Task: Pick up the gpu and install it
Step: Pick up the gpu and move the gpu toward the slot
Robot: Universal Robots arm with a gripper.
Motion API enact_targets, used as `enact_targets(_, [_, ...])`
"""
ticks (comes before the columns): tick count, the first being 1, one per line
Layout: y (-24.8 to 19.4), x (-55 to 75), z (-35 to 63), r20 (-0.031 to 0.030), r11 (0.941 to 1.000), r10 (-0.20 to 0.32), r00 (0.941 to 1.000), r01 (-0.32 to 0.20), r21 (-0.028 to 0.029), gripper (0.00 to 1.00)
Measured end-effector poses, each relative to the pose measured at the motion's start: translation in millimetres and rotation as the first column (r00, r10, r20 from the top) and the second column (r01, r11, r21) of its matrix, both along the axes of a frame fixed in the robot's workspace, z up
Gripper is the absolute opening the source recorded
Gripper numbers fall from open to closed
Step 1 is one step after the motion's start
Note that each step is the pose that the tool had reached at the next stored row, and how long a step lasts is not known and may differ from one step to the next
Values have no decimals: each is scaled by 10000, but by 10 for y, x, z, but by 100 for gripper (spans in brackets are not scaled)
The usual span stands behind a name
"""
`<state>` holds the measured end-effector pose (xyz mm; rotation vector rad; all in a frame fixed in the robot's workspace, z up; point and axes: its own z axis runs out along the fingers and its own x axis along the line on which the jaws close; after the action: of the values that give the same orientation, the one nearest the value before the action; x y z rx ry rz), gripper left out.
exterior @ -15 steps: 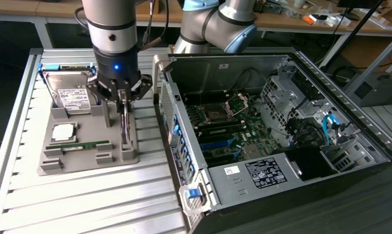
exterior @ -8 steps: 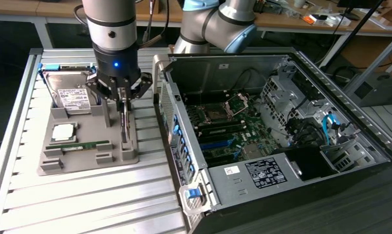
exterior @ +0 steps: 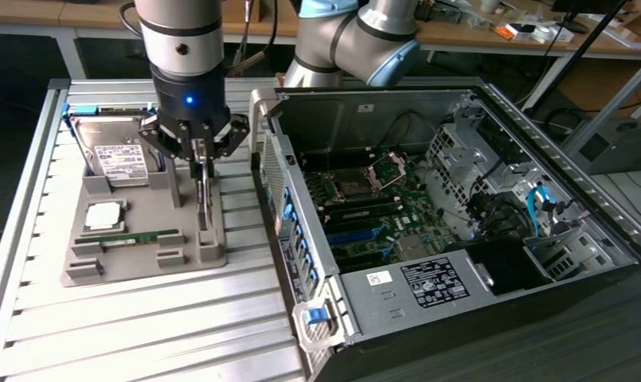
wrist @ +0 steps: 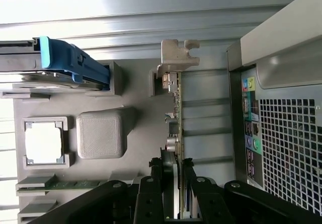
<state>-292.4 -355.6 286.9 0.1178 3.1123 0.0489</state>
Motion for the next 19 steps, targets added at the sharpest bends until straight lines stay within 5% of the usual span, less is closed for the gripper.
enact_targets(19, [0, 0, 232, -1, 10000, 0, 10000, 0, 0, 27])
